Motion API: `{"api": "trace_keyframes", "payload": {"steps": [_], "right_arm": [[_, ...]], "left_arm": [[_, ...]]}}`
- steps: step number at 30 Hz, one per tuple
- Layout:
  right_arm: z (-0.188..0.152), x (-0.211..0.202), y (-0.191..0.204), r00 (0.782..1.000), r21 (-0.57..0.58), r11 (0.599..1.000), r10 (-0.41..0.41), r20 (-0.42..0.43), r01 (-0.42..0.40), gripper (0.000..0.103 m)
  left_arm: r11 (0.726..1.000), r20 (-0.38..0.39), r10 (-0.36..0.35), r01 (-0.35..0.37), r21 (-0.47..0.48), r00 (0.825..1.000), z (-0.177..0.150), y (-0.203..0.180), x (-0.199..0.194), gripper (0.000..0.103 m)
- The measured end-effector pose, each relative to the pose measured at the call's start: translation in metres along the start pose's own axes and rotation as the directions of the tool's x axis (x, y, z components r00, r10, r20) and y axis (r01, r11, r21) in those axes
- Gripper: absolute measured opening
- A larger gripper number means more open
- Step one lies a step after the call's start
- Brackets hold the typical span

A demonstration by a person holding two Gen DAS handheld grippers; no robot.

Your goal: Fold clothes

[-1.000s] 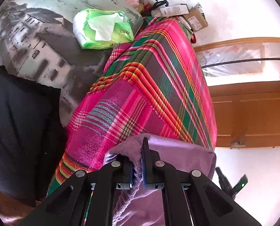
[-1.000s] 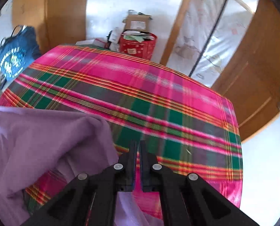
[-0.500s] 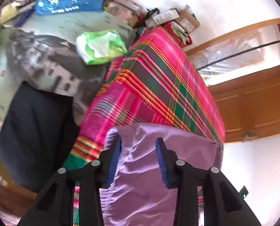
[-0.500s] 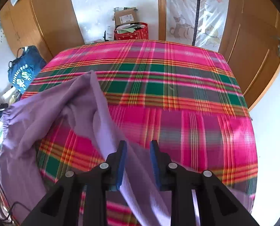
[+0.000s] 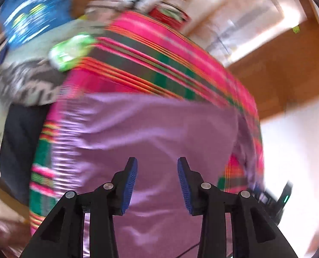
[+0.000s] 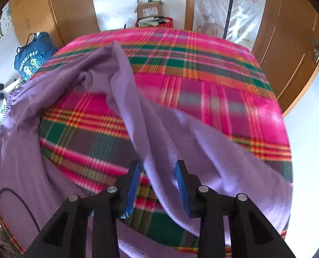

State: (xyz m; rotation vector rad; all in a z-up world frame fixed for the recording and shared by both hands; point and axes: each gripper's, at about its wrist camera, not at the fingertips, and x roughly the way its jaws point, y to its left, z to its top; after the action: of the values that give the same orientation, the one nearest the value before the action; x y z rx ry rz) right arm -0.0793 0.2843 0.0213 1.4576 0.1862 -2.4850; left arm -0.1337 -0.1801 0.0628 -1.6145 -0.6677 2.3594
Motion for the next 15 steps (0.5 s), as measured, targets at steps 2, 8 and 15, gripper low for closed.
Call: {"api": "trace_keyframes", "payload": {"steps": [2, 8, 15], "right_arm": [[0.000, 0.002, 0.004, 1.000, -0.019, 1.000, -0.010, 0.004, 0.011, 0.035], [0.006, 0.010, 0.010, 0.999, -0.056, 0.997, -0.052, 0.007, 0.052, 0.035], [0.009, 0.012, 0.008, 0.999, -0.039, 0.998, -0.039, 0.013, 0.040, 0.035]], "left_arm": [[0.993, -0.043, 0.000, 0.005, 0.116, 0.999, -0.009, -0.036, 0.017, 0.040], [0.943, -0.059, 0.049, -0.027, 0.332, 0.997, -0.028, -0.100, 0.056, 0.040], [0.905, -0.071, 0.133, -0.092, 0.415, 0.989, -0.040, -0.130, 0.091, 0.040]]}}
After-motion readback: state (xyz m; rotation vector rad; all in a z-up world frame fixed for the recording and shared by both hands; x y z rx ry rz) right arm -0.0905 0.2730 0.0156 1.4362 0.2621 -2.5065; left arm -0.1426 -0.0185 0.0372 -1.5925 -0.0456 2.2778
